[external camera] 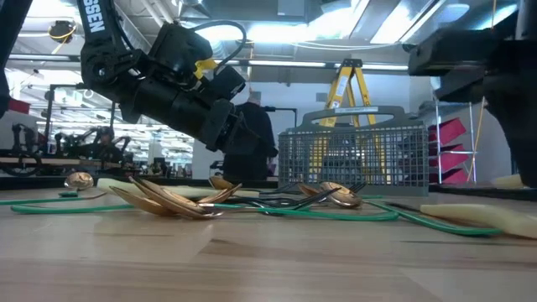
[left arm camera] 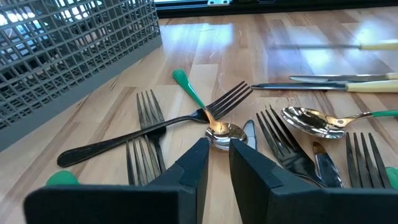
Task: Sort silverware
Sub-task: Put the yellow knife into the gray organizer
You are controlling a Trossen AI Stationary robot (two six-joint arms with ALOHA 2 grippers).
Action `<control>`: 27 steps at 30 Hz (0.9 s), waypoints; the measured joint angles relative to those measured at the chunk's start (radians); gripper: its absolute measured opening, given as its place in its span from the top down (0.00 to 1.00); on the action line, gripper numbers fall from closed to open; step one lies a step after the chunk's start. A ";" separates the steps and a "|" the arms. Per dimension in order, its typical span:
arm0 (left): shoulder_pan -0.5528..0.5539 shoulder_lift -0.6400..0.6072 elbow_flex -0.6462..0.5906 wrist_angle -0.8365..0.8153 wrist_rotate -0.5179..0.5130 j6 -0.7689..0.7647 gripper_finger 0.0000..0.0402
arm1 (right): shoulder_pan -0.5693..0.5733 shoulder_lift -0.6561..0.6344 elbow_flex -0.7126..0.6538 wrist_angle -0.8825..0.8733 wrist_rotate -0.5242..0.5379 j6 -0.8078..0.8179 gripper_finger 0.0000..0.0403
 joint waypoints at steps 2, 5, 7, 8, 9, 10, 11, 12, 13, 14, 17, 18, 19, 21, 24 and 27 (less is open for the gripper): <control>0.000 0.000 0.000 0.001 0.000 0.000 0.88 | -0.013 0.000 0.021 -0.048 -0.001 0.023 0.86; 0.000 0.000 0.000 0.000 0.000 0.000 0.88 | -0.041 -0.018 0.047 -0.072 -0.029 0.057 0.86; 0.000 0.000 0.000 0.001 0.000 0.000 0.88 | -0.058 -0.048 0.055 -0.068 -0.051 0.080 0.86; 0.000 0.000 0.000 0.000 0.000 0.000 0.88 | -0.066 -0.065 0.058 -0.064 -0.055 0.089 0.86; 0.000 0.000 0.000 0.000 0.000 0.000 0.88 | -0.075 -0.082 0.060 -0.058 -0.059 0.101 0.86; 0.000 0.000 0.000 0.000 0.000 0.000 0.88 | -0.084 -0.101 0.061 -0.056 -0.062 0.114 0.86; 0.000 0.000 0.000 0.001 0.000 0.000 0.88 | -0.094 -0.123 0.062 -0.055 -0.063 0.130 0.86; 0.000 0.000 0.000 0.001 0.000 0.000 0.88 | -0.104 -0.146 0.062 -0.055 -0.065 0.142 0.86; 0.000 0.000 0.000 0.000 0.000 0.000 0.88 | -0.116 -0.171 0.062 -0.052 -0.070 0.153 0.86; 0.000 0.000 0.000 0.000 0.000 0.000 0.88 | -0.127 -0.199 0.062 -0.046 -0.071 0.162 0.86; 0.000 0.000 0.000 0.001 0.000 0.000 0.88 | -0.162 -0.284 0.062 -0.027 -0.071 0.197 0.86; 0.000 0.000 0.000 0.000 0.000 0.000 0.88 | -0.176 -0.314 0.062 -0.015 -0.068 0.209 0.86; 0.000 0.000 0.000 0.001 0.000 0.000 0.88 | -0.188 -0.347 0.062 -0.003 -0.060 0.219 0.86; 0.000 0.000 0.000 0.001 0.000 0.000 0.88 | -0.213 -0.411 0.062 0.013 -0.033 0.239 0.86; 0.000 0.000 0.000 0.001 0.000 0.000 0.88 | -0.249 -0.506 0.062 0.039 0.038 0.265 0.86; 0.000 0.000 0.000 0.001 0.000 0.000 0.88 | -0.294 -0.604 0.062 0.044 0.091 0.284 0.86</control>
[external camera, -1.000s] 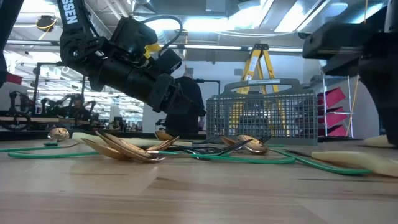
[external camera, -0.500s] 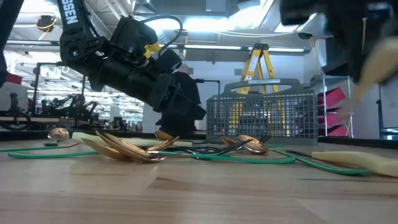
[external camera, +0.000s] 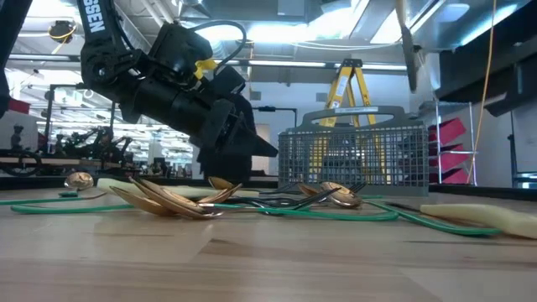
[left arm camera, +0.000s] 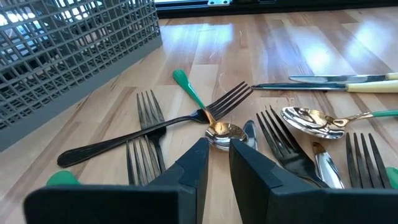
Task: Sort silverware
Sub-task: Put the yellow knife into the gray organizer
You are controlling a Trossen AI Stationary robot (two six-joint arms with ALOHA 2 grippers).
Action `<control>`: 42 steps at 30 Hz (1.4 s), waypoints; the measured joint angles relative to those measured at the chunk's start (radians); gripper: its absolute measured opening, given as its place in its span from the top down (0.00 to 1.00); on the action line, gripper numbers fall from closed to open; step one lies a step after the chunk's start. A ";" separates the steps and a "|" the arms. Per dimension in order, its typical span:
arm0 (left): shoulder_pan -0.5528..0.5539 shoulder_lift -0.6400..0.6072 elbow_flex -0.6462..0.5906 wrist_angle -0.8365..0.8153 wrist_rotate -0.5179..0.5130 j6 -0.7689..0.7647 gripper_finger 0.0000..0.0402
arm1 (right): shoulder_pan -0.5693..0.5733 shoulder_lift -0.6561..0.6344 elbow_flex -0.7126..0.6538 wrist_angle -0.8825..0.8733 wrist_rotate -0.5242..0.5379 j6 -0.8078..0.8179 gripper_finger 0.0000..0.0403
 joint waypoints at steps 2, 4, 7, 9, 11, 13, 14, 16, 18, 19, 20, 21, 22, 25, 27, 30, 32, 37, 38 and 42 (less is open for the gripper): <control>0.000 0.000 0.000 0.001 0.000 0.000 0.88 | -0.034 -0.061 0.000 0.012 0.026 0.002 0.86; 0.000 0.000 0.000 0.001 0.000 0.000 0.88 | -0.071 -0.123 -0.016 0.053 0.032 -0.003 0.86; 0.000 0.000 0.000 0.001 0.000 0.000 0.88 | -0.133 -0.214 -0.083 0.121 0.031 -0.020 0.86; 0.000 0.000 0.000 0.001 0.000 0.000 0.88 | -0.179 -0.272 -0.142 0.153 0.033 -0.023 0.86; 0.000 0.000 0.000 0.001 0.000 0.000 0.88 | -0.227 -0.328 -0.210 0.183 0.047 -0.024 0.86; 0.000 0.000 0.000 0.000 0.000 0.000 0.88 | -0.277 -0.389 -0.283 0.237 0.049 -0.029 0.86; 0.000 0.000 0.000 0.001 0.000 0.000 0.88 | -0.301 -0.421 -0.323 0.274 0.049 -0.033 0.86; 0.000 0.000 0.000 0.000 0.000 0.000 0.88 | -0.348 -0.488 -0.406 0.359 0.049 -0.055 0.86; 0.000 0.000 0.000 -0.001 0.000 0.000 0.88 | -0.397 -0.556 -0.488 0.437 0.049 -0.075 0.86; 0.000 0.000 0.000 -0.001 0.000 0.000 0.88 | -0.421 -0.589 -0.527 0.470 0.049 -0.079 0.86; 0.000 0.000 0.000 -0.001 0.000 0.000 0.88 | -0.446 -0.620 -0.564 0.498 0.049 -0.082 0.86; 0.000 0.000 0.000 -0.003 0.000 0.000 0.88 | -0.468 -0.648 -0.599 0.519 0.049 -0.084 0.86; 0.000 0.000 0.000 -0.004 0.000 0.000 0.88 | -0.491 -0.677 -0.631 0.534 0.049 -0.085 0.86; 0.000 0.000 0.000 -0.010 0.000 0.000 0.88 | -0.553 -0.746 -0.713 0.585 0.062 -0.070 0.86; 0.000 0.000 0.000 -0.011 -0.002 0.000 0.88 | -0.588 -0.776 -0.761 0.631 0.067 -0.037 0.86; 0.000 0.000 0.000 -0.011 -0.010 0.000 0.88 | -0.627 -0.810 -0.830 0.713 0.067 0.000 0.86; 0.000 0.000 0.000 -0.011 -0.010 0.000 0.88 | -0.650 -0.813 -0.875 0.784 0.069 0.038 0.86; 0.000 0.000 0.000 -0.012 -0.011 0.000 0.88 | -0.703 -0.805 -0.977 0.854 0.137 0.139 0.86; 0.000 0.000 0.000 -0.013 -0.011 0.000 0.88 | -0.711 -0.805 -0.993 0.859 0.147 0.160 0.86; 0.000 0.000 0.000 -0.017 -0.011 0.000 0.88 | -0.726 -0.805 -1.050 0.930 0.178 0.215 0.86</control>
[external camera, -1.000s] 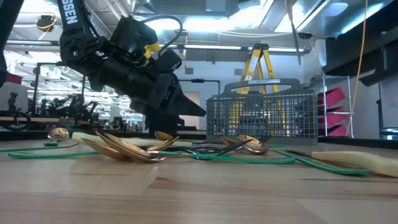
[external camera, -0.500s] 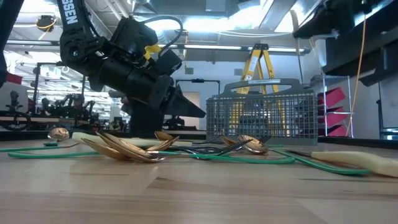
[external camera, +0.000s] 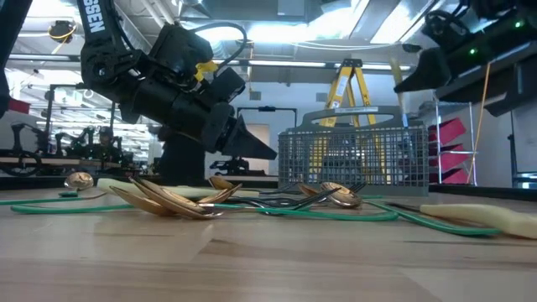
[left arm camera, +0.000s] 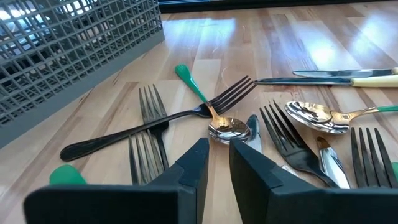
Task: Sort silverware
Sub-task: Put the yellow knife into the gray organizer
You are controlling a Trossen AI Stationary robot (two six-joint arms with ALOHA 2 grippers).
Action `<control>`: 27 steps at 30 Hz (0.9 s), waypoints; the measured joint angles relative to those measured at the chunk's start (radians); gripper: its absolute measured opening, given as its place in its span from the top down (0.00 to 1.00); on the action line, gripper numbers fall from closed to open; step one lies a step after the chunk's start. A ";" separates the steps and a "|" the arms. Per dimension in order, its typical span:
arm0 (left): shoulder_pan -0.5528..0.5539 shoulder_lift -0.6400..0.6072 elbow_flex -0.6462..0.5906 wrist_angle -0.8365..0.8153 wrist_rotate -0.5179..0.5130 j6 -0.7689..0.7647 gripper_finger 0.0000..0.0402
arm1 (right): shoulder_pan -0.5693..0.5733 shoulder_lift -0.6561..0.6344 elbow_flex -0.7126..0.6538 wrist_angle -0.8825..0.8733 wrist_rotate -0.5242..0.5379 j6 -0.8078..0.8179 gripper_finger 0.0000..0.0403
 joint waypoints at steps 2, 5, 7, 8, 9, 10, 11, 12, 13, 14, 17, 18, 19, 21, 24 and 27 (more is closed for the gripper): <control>0.000 0.000 0.000 0.000 0.000 0.000 0.88 | 0.001 0.000 -0.028 0.060 0.003 0.010 0.86; 0.000 0.000 0.000 -0.001 0.000 0.000 0.88 | 0.002 0.000 -0.064 0.116 0.040 0.056 0.86; 0.000 0.000 0.000 -0.001 0.000 0.000 0.88 | 0.002 0.000 -0.085 0.113 0.073 0.081 0.86; 0.000 0.000 0.000 -0.001 0.000 0.000 0.88 | 0.002 0.000 -0.094 0.112 0.074 0.089 0.86; 0.000 0.000 0.000 -0.001 0.000 0.000 0.88 | 0.002 0.000 -0.101 0.112 0.073 0.098 0.86; 0.000 0.000 0.000 -0.001 0.000 0.000 0.88 | 0.002 0.000 -0.107 0.111 0.071 0.102 0.86; 0.000 0.000 0.000 -0.001 0.000 0.000 0.88 | 0.002 0.001 -0.110 0.112 0.070 0.106 0.86; 0.000 0.000 0.000 -0.001 0.000 0.000 0.88 | 0.002 0.000 -0.112 0.111 0.070 0.112 0.86; 0.000 0.000 0.000 -0.001 0.000 0.000 0.88 | 0.002 0.000 -0.112 0.113 0.069 0.120 0.86; 0.000 0.000 0.000 -0.001 0.000 0.000 0.88 | 0.002 0.000 -0.112 0.116 0.069 0.125 0.86; 0.000 0.000 0.000 -0.001 0.000 0.000 0.88 | 0.002 0.000 -0.112 0.143 0.067 0.130 0.85; 0.000 0.000 0.000 -0.001 0.000 0.000 0.88 | 0.002 0.000 -0.112 0.152 0.067 0.130 0.84; 0.000 0.000 0.000 -0.001 0.000 0.000 0.88 | 0.002 0.000 -0.112 0.160 0.067 0.130 0.83; 0.000 0.000 0.000 0.000 0.000 0.000 0.88 | 0.002 0.000 -0.112 0.171 0.072 0.130 0.79; 0.000 0.000 0.000 0.000 0.000 0.000 0.88 | 0.002 0.000 -0.112 0.173 0.074 0.128 0.73; 0.000 0.000 0.000 -0.001 0.000 0.000 0.88 | 0.002 0.000 -0.112 0.173 0.079 0.127 0.70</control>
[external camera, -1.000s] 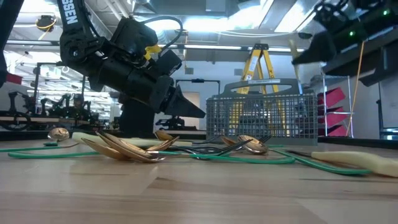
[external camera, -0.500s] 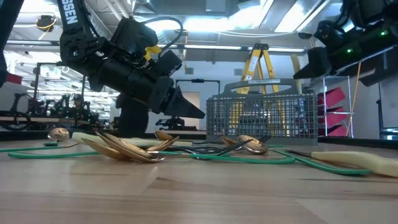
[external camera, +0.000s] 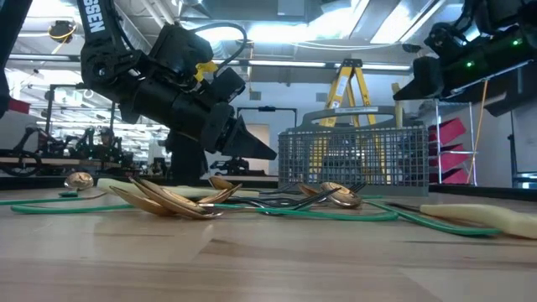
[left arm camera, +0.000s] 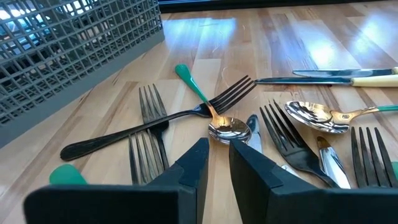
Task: Sort silverware
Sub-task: Put the yellow knife into the gray organizer
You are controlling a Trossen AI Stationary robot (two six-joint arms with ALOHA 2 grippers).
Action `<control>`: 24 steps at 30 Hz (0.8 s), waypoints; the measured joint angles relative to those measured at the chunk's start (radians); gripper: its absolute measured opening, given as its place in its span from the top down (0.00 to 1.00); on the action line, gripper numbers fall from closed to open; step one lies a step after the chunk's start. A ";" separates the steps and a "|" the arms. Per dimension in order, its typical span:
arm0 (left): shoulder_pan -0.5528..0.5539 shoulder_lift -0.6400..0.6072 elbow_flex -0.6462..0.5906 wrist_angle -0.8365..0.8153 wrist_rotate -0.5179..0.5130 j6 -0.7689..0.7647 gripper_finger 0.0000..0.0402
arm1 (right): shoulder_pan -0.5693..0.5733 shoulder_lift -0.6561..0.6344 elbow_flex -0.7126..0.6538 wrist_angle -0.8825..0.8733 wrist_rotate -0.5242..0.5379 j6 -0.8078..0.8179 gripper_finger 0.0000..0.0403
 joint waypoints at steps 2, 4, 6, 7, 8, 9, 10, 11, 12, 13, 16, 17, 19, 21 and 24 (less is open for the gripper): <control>0.000 0.000 0.000 0.000 0.000 0.000 0.88 | 0.000 0.000 0.000 0.000 0.003 -0.006 0.68; 0.000 0.000 0.000 0.000 0.000 0.000 0.88 | 0.000 0.000 0.000 0.006 0.012 -0.025 0.68; 0.000 0.000 0.000 0.000 0.000 0.000 0.88 | 0.000 0.000 0.000 0.017 0.019 -0.029 0.68; 0.000 0.000 0.000 0.000 0.000 0.000 0.88 | 0.000 0.000 0.001 0.020 0.020 -0.030 0.68; 0.000 0.000 0.000 0.000 0.000 0.000 0.88 | 0.000 0.000 0.001 0.025 0.021 -0.032 0.68; 0.000 0.000 0.000 0.000 0.000 0.000 0.88 | 0.000 0.000 0.001 0.033 0.021 -0.037 0.68; 0.000 0.000 0.000 0.000 0.000 0.000 0.88 | 0.000 0.000 0.001 0.045 0.020 -0.045 0.68; 0.000 0.000 0.000 0.000 0.000 0.000 0.88 | 0.000 0.000 0.003 0.053 0.020 -0.052 0.68; 0.000 0.000 0.000 0.000 0.000 0.000 0.88 | 0.000 0.000 0.009 0.055 0.018 -0.054 0.68; 0.000 0.000 0.000 0.000 0.000 0.000 0.88 | 0.000 0.000 0.019 0.055 0.015 -0.056 0.68; 0.000 0.000 0.000 0.000 0.000 0.000 0.88 | 0.001 0.000 0.060 0.058 -0.022 -0.057 0.68; 0.000 0.000 0.000 0.000 0.000 0.000 0.88 | 0.001 0.000 0.076 0.057 -0.041 -0.057 0.68; 0.000 0.000 0.000 -0.002 0.000 0.000 0.88 | 0.001 0.000 0.113 0.043 -0.083 -0.056 0.68; 0.000 0.000 0.000 -0.004 0.000 0.000 0.88 | 0.004 0.000 0.149 0.013 -0.134 -0.045 0.68; 0.000 0.000 0.000 -0.004 0.000 0.000 0.88 | 0.049 0.000 0.198 -0.034 -0.195 -0.031 0.68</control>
